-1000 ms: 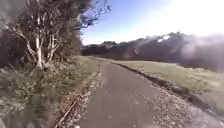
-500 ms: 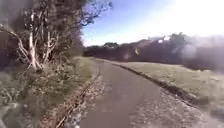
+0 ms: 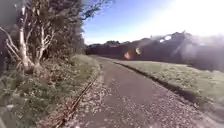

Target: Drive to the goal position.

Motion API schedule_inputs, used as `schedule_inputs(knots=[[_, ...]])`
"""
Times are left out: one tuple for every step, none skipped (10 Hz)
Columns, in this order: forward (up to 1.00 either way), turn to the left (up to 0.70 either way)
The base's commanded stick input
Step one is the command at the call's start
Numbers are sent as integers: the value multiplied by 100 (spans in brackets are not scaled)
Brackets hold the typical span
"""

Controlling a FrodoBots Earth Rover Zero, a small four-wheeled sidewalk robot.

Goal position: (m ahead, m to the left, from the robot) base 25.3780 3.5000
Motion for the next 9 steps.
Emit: schedule_inputs(knots=[[85, 0], [85, 0], [85, 0], [85, -12], [85, -27], [85, -33], [85, -34], [85, 0], [85, 0]])
